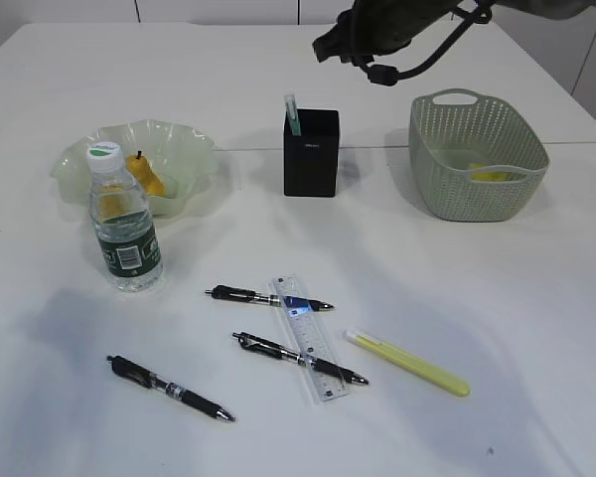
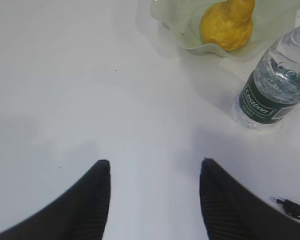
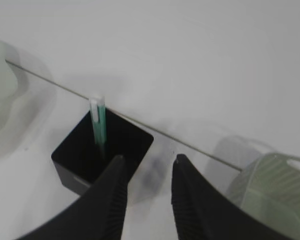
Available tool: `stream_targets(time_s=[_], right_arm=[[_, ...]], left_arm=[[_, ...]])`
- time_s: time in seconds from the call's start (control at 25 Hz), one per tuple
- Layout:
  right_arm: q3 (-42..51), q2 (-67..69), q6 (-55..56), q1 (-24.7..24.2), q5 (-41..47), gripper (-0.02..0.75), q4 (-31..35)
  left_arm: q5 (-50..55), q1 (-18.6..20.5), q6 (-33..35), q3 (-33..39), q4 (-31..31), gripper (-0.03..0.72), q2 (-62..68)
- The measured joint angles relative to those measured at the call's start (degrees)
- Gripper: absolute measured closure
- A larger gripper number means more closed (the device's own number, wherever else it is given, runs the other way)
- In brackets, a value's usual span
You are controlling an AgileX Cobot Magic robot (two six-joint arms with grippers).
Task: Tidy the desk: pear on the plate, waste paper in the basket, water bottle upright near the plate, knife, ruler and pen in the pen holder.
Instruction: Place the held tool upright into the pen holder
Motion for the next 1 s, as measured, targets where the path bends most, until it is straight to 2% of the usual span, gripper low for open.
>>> stream_targets(time_s=[0.24,0.44,0.72,1.0], right_arm=[[0.00,-2.60,-1.79,0.00,11.36,0.505,-0.03],[0.00,-5.77,-4.97,0.00,16.81,0.505,-0.03],[-0.09,-9.83,-13.39,0.00,24.30,0.505,5.33],[-0.09,-10.55,-14.72,0.00,33.09,0.505,8.71]], left_arm=[[0.00,0.00,0.00,0.00,-0.64,0.286,0.00],[0.12,0.00,0.00,0.00,-0.77,0.286,0.00],[0.58,0.00,0.00,0.00,-0.91,0.286,0.00],[2.54,0.00,0.00,0.00,-0.90,0.286,0.00]])
